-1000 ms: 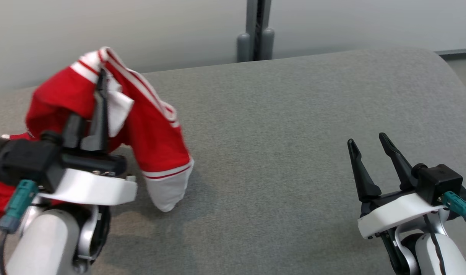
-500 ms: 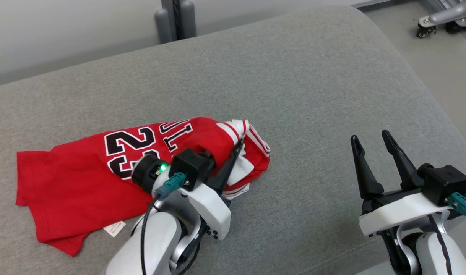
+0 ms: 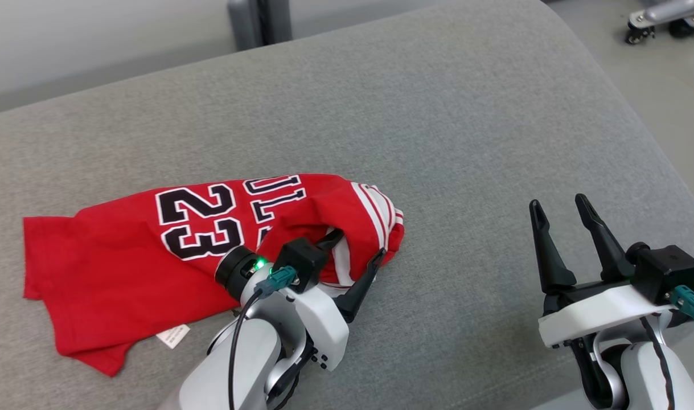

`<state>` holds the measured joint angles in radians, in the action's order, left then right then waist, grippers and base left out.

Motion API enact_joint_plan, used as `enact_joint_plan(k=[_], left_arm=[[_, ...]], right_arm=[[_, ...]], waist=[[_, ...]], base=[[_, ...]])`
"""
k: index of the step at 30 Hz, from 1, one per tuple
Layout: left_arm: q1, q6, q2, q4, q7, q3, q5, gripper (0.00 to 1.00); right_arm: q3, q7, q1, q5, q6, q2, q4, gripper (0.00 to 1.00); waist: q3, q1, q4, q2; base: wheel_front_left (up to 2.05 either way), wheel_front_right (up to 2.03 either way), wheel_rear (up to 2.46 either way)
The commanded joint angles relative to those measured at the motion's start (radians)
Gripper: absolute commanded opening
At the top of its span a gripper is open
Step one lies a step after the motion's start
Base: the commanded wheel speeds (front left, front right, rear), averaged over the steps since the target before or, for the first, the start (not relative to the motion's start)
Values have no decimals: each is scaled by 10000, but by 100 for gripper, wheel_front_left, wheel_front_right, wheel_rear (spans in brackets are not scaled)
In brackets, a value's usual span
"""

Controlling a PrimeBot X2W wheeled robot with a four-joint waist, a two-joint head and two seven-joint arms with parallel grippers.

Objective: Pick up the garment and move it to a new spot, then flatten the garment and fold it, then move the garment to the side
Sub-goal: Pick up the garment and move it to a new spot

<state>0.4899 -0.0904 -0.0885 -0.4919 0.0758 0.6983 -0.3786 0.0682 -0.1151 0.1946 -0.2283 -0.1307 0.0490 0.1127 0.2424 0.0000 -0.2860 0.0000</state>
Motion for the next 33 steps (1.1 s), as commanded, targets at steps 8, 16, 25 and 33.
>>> enact_joint_plan(k=[8, 16, 25, 33], left_arm=[[-1134, 857, -679, 1468, 703, -882, -478, 100], [-2427, 2459, -1585, 2725, 1208, -2768, -1177, 100], [-3818, 3317, -2738, 3851, 1287, -4202, -1609, 100], [-4852, 3667, -3254, 4939, 813, -4302, -1555, 100]], right_arm=[[-152, 90, -163, 315, -1, 39, 139, 100], [-347, 278, -479, 506, -1, 42, 30, 100], [-482, 543, -873, 742, -1, 40, -236, 100], [-498, 709, -1237, 768, -1, 43, -337, 100]], waist=[[-838, 0, 924, 0], [-1435, 0, 1829, 0], [-1951, 0, 2777, 0], [-2409, 0, 3085, 0]], base=[[0, 0, 0], [0, 0, 0], [0, 0, 0], [0, 0, 0]])
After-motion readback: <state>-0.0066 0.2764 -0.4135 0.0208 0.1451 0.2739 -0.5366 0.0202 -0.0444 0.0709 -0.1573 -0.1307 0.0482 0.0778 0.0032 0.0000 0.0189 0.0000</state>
